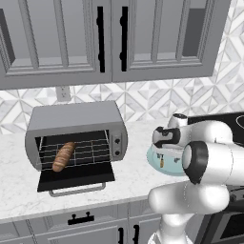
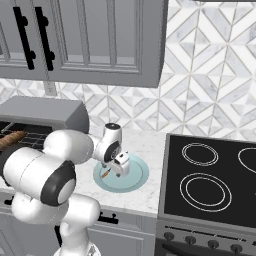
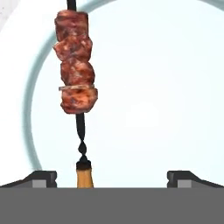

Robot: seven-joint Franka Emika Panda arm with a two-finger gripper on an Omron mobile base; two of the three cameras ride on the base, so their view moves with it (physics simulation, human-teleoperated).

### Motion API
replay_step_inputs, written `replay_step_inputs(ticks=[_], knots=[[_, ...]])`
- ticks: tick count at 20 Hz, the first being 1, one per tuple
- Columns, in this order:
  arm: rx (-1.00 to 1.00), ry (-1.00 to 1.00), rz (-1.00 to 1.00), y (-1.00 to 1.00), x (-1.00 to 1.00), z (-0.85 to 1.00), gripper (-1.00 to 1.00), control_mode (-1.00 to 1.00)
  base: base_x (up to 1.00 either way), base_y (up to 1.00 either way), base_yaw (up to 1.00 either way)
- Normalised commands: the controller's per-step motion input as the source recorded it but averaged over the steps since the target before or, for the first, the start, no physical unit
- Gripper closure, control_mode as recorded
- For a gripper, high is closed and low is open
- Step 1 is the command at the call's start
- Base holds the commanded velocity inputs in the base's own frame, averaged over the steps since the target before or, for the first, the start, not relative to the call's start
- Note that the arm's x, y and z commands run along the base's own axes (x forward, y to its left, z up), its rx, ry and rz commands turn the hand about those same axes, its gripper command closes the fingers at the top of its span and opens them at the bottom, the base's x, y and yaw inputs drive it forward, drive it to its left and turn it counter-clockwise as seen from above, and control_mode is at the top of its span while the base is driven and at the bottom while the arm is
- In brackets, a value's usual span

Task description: Pick up the kebab skewer and baguette bread, and place them inside the toaster oven. Close the toaster oven door and start by setting the timer.

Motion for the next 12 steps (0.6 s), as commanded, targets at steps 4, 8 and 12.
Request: replay_step_inputs(ticks=[4,8,12], knots=[[0.0,0.08,-0.08,0.05,0.0,-0.01,-1.0,-1.0,0.0,0.0,0.0],[0.0,0.04,-0.1,0.05,0.0,0.0,-1.0,-1.0,0.0,0.0,0.0],[0.0,0.01,-0.11,0.03,-0.22,-0.08,-1.0,-1.0,0.0,0.0,0.0]])
